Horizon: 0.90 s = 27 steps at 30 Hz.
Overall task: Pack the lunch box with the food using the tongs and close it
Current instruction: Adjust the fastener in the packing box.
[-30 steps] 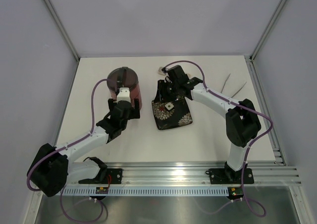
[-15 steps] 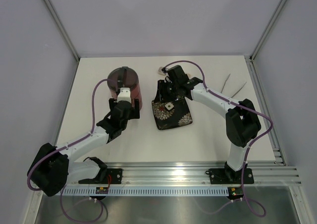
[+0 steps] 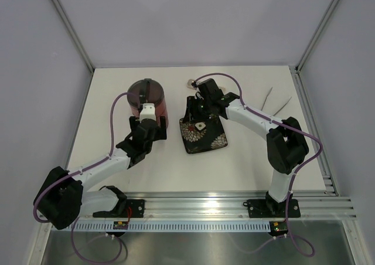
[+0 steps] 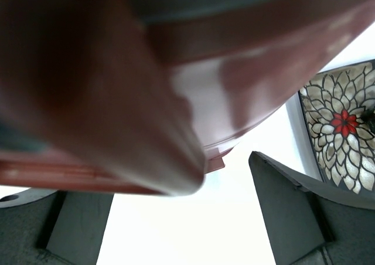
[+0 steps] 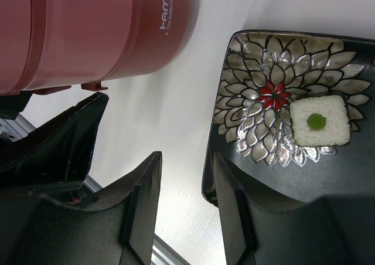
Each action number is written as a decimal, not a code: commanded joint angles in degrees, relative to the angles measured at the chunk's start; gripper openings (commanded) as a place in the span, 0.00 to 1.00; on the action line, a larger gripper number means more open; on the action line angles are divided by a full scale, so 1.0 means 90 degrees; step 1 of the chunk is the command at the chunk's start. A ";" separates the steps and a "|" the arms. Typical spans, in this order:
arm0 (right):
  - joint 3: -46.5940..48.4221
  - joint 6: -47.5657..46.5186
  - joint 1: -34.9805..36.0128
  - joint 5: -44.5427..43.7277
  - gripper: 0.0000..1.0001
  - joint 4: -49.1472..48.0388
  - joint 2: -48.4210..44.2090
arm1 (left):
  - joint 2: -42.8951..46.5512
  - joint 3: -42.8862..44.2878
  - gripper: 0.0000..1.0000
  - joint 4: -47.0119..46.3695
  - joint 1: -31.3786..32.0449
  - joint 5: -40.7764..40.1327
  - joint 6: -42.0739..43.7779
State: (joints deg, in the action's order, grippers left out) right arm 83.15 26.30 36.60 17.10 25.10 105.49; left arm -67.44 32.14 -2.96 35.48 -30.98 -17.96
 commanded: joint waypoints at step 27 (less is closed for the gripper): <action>-0.0011 -0.0052 0.0035 -0.0015 0.49 -0.0182 -0.0305 | -0.0563 0.0276 0.54 0.0856 0.0227 -0.0259 -0.0359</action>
State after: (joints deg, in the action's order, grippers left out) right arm 82.67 26.33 36.60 17.12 25.08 105.45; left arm -70.52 34.92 -0.32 37.36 -34.65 -19.77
